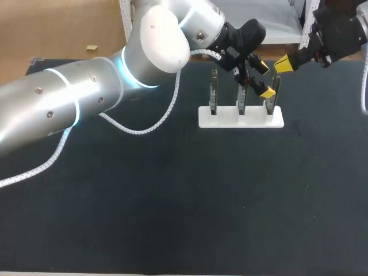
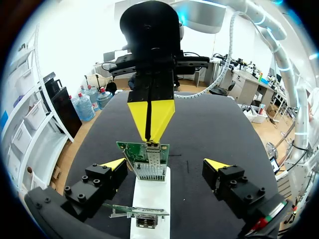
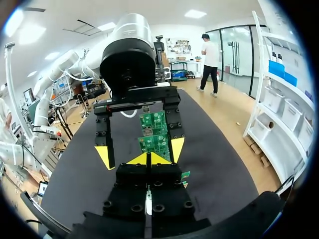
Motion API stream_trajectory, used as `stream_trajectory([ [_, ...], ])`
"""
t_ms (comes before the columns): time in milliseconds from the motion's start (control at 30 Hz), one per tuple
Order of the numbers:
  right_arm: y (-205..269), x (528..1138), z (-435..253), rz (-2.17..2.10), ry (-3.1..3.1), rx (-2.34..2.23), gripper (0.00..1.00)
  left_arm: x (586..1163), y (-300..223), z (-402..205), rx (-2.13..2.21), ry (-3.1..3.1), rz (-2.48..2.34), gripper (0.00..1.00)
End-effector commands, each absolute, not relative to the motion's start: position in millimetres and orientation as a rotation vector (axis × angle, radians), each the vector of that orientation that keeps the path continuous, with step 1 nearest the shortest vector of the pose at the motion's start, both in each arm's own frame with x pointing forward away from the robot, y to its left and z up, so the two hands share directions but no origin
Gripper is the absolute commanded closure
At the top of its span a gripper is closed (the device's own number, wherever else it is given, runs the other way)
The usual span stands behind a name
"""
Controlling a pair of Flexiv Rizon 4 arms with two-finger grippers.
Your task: Pick up the optical module with the left hand, and insert it into the network port with the right hand.
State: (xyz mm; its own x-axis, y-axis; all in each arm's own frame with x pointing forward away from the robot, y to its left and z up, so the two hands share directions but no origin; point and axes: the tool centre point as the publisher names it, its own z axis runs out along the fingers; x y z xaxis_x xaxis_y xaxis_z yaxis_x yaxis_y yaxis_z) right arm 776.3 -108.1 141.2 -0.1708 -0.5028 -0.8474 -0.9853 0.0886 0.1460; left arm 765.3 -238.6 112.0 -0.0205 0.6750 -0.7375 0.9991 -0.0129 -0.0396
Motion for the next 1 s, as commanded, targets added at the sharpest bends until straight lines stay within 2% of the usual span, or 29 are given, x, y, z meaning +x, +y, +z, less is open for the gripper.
stream_trajectory([
  [33, -109.0, 778.0, 135.3, 0.988, 1.736, -1.463, 1.00, 767.0, -239.3, 112.8, 1.744, 1.752, -0.807, 0.00],
  [467, -116.7, 784.5, 166.2, 0.945, 1.648, -1.407, 1.00, 772.0, -232.5, 125.1, 1.718, 1.740, -0.763, 0.00],
  [833, -126.5, 785.2, 175.1, 0.919, 1.615, -1.387, 1.00, 782.5, -216.1, 165.2, 1.650, 1.724, -0.623, 0.00],
  [867, -127.5, 785.4, 175.7, 0.918, 1.614, -1.384, 0.73, 783.4, -214.6, 169.9, 1.643, 1.723, -0.610, 0.00],
  [900, -128.4, 785.7, 176.3, 0.911, 1.617, -1.375, 0.19, 784.1, -213.5, 173.7, 1.640, 1.724, -0.597, 0.00],
  [933, -129.7, 786.4, 176.8, 0.911, 1.620, -1.365, 0.00, 784.7, -212.5, 177.6, 1.633, 1.726, -0.584, 0.00],
  [1000, -129.7, 786.4, 176.8, 0.911, 1.620, -1.365, 0.00, 784.7, -212.5, 177.6, 1.633, 1.726, -0.584, 0.00],
])
